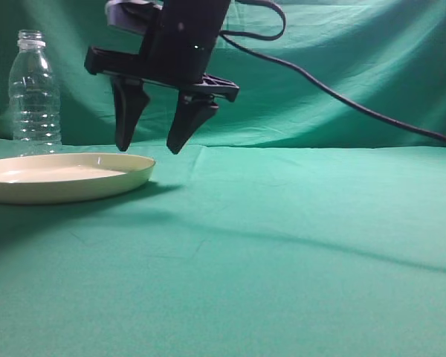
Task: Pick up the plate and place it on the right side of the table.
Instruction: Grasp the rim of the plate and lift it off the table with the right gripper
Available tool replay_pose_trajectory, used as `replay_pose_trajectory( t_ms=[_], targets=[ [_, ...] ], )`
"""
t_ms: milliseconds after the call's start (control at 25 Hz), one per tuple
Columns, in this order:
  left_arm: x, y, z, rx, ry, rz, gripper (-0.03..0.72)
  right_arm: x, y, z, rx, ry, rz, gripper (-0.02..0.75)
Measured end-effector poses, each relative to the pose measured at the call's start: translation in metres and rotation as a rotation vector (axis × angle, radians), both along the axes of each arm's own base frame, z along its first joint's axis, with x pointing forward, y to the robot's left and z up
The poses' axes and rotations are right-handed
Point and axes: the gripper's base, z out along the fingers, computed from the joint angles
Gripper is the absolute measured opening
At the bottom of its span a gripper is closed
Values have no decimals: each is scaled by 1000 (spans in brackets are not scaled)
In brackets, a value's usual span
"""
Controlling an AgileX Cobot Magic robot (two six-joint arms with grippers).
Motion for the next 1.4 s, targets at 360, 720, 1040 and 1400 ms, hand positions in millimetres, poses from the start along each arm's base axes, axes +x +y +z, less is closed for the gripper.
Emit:
replay_pose_trajectory(
  t_ms=[360, 720, 1040, 1400],
  targets=[
    [0, 0, 0, 0, 0, 0, 0, 10, 6, -23, 17, -40, -14, 364],
    [0, 0, 0, 0, 0, 0, 0, 14, 8, -38, 11, -47, -14, 253],
    [0, 0, 0, 0, 0, 0, 0, 17, 8, -38, 1, -72, -27, 71],
    [0, 0, 0, 0, 0, 0, 0, 26, -8, 19, -145, -141, -82, 0]
  ],
)
